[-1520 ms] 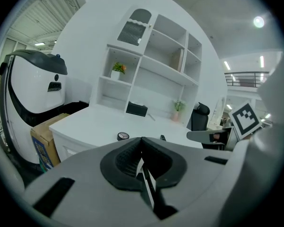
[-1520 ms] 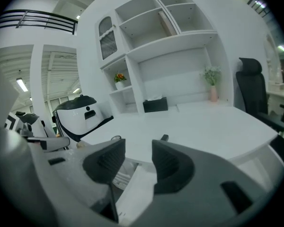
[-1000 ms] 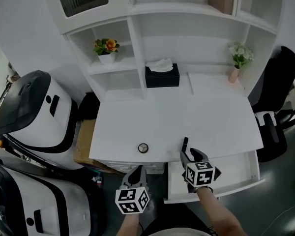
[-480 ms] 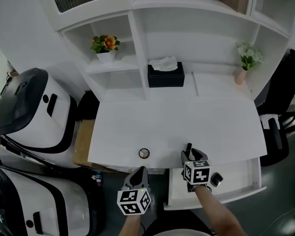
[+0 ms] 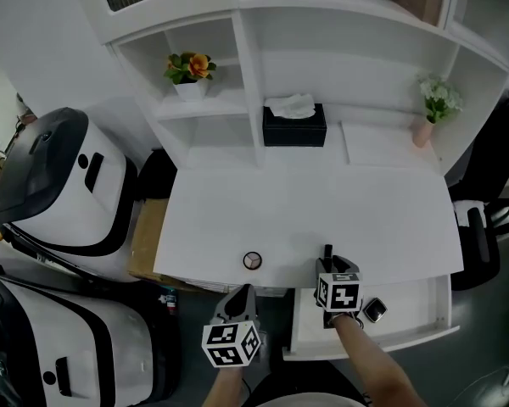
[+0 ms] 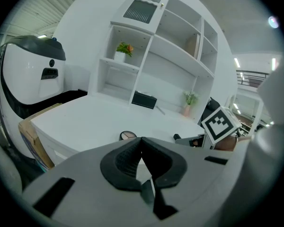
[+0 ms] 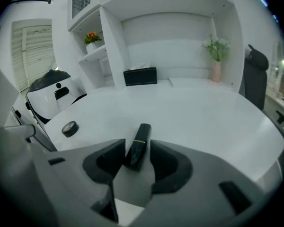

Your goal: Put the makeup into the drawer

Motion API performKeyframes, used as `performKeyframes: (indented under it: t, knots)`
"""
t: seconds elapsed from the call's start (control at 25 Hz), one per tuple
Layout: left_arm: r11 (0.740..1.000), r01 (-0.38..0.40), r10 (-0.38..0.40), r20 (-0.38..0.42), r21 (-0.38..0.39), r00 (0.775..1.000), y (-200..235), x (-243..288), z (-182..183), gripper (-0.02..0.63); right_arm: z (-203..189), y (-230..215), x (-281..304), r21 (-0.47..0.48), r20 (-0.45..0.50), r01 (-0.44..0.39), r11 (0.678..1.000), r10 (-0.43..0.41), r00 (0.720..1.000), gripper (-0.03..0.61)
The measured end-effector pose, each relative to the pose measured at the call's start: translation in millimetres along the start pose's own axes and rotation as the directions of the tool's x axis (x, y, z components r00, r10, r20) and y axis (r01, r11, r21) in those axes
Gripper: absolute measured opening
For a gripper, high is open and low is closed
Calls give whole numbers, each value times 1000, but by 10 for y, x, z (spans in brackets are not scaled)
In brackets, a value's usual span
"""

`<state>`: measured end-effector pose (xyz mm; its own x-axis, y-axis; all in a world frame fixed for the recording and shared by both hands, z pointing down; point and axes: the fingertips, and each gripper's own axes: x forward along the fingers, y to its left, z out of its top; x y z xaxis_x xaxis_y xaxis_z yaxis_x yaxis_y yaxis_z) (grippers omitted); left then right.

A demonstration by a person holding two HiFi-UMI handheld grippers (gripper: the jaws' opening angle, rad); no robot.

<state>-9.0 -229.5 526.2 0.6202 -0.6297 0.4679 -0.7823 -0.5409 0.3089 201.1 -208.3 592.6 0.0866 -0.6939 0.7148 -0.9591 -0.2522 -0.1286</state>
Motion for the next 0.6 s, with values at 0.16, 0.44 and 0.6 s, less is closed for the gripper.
performKeyframes:
  t: [0.16,0.44,0.6]
  knots:
    - [1000,-10,10,1,-4,1000,26,-27,-13,3,-3,-47,4,-9,-1,26,1000,-26,1000,138]
    - [1000,-20,20,5,-8,1000,48,-110,-26,3,-3,-73,4,-64,-5,47,997,-47,999,103]
    - [1000,-24,24,8,-5,1000,50,-188,-45,3,-23,-46,-44,-108,4,25,994,-25,1000,103]
